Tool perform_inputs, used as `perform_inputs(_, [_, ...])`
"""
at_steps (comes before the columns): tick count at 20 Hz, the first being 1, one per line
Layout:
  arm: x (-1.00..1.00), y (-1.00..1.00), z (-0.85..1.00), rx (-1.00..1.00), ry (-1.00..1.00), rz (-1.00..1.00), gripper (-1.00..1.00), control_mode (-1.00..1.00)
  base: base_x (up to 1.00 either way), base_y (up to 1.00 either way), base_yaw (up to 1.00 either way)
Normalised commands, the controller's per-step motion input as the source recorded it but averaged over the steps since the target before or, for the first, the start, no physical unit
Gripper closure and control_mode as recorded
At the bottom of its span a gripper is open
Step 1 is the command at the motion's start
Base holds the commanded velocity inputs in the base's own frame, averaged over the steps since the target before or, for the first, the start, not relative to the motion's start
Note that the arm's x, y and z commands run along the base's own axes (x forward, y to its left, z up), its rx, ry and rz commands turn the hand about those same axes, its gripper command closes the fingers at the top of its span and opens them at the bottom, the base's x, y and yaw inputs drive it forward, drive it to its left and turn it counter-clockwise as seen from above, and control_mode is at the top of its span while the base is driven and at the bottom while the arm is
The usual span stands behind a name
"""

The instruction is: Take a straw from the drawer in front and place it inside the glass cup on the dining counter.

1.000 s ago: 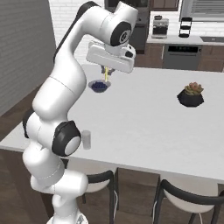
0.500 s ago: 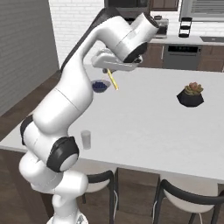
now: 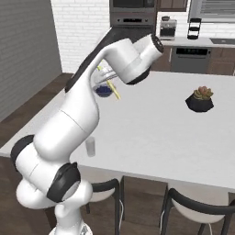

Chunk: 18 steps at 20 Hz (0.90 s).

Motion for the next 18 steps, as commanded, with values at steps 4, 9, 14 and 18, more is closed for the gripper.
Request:
perform_inputs(4, [0.00, 0.51, -0.12, 0.04, -0.30, 0.14, 1.00, -1.00, 0.00, 0.00, 0.00])
perform_inputs(9, [0.19, 0.24, 0.00, 0.09, -0.23, 0.11, 1.00, -1.00, 0.00, 0.00, 0.00])
perform_inputs(14, [0.28, 0.10, 0.00, 0.14, -0.11, 0.18, 1.00, -1.00, 0.00, 0.00, 0.00])
perform_inputs(18, [0.19, 0.14, -0.13, 0.11, -0.10, 0.21, 1.00, -1.00, 0.00, 0.00, 0.00])
